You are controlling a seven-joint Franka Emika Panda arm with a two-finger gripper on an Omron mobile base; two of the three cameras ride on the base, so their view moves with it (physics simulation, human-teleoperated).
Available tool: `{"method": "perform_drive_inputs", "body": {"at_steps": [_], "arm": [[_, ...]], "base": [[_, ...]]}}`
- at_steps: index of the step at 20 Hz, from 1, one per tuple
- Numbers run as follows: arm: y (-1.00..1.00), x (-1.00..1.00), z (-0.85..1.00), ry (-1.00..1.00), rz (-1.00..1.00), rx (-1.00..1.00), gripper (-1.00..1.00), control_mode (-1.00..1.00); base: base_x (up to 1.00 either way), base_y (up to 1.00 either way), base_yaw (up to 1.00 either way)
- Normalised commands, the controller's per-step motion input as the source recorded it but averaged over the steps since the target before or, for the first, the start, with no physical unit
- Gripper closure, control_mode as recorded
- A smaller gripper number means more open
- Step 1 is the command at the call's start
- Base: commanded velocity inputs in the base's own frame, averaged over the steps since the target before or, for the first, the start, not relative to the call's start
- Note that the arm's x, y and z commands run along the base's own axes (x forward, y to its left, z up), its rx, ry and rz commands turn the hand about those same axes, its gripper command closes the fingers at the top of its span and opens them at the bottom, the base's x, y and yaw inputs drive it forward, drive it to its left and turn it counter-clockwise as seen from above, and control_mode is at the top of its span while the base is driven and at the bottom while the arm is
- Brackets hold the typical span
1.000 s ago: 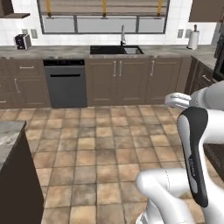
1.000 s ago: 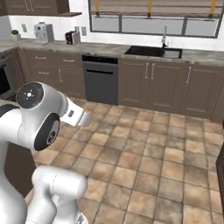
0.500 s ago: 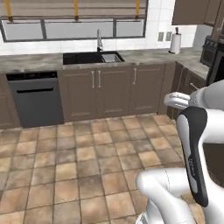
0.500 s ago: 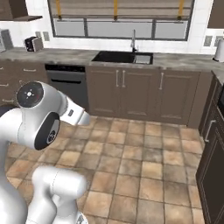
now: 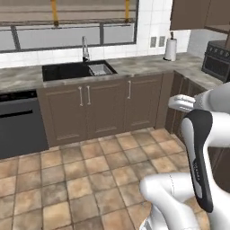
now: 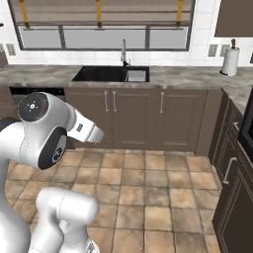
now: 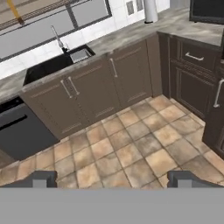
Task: Take the smaller bowl and place it next to the appetizer plate on the dining counter , and place the larger bowl next to the plate with cooked food.
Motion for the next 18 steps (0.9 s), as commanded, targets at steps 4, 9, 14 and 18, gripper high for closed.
{"method": "perform_drive_inputs", "body": {"at_steps": [4,9,14,18], "arm": [[0.0,0.0,0.0,0.0,0.0,0.0,-1.0,1.0],[0.0,0.0,0.0,0.0,0.0,0.0,-1.0,1.0],[0.0,0.0,0.0,0.0,0.0,0.0,-1.0,1.0],[0.0,0.0,0.0,0.0,0.0,0.0,-1.0,1.0]], "base": [[1.0,-0.05,-0.25],[1.0,-0.06,-0.26],[0.77,-0.14,-0.26],[0.34,-0.38,-0.29]]}}
